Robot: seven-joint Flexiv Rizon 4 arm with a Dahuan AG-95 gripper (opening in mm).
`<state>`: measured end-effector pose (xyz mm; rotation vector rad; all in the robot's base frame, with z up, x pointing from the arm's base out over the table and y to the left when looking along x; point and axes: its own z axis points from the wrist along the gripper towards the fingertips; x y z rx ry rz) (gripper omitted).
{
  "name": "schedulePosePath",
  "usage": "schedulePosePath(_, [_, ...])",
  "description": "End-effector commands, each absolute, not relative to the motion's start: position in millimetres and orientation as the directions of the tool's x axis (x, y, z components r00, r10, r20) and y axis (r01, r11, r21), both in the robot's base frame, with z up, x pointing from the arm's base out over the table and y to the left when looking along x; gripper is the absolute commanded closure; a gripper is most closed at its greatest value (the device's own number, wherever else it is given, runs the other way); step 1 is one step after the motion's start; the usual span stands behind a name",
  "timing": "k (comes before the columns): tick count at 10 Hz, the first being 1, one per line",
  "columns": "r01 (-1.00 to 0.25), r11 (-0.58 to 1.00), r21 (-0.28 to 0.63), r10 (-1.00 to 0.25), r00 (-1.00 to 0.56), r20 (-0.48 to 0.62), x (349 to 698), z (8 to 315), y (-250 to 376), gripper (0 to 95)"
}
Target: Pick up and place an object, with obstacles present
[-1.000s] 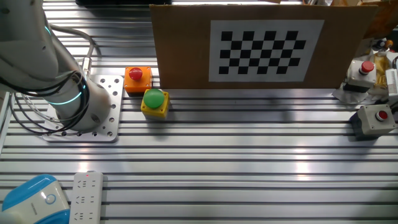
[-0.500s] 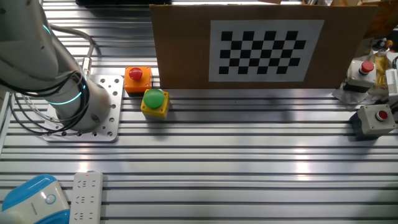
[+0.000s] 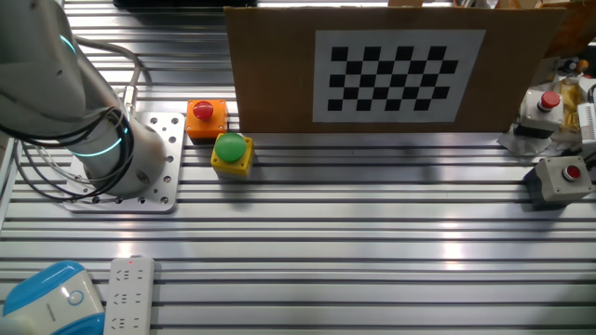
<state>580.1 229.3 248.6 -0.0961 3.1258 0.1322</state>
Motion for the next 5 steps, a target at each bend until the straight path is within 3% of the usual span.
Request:
schedulePosePath(1, [-0.075, 0.994, 0.083, -0.074, -0.997, -0.018, 580.3, 248.8, 230.0, 95.0])
schedulePosePath(5, [-0.119, 0.989, 0.083, -0.117, -0.993, -0.027, 580.3, 248.8, 230.0, 95.0])
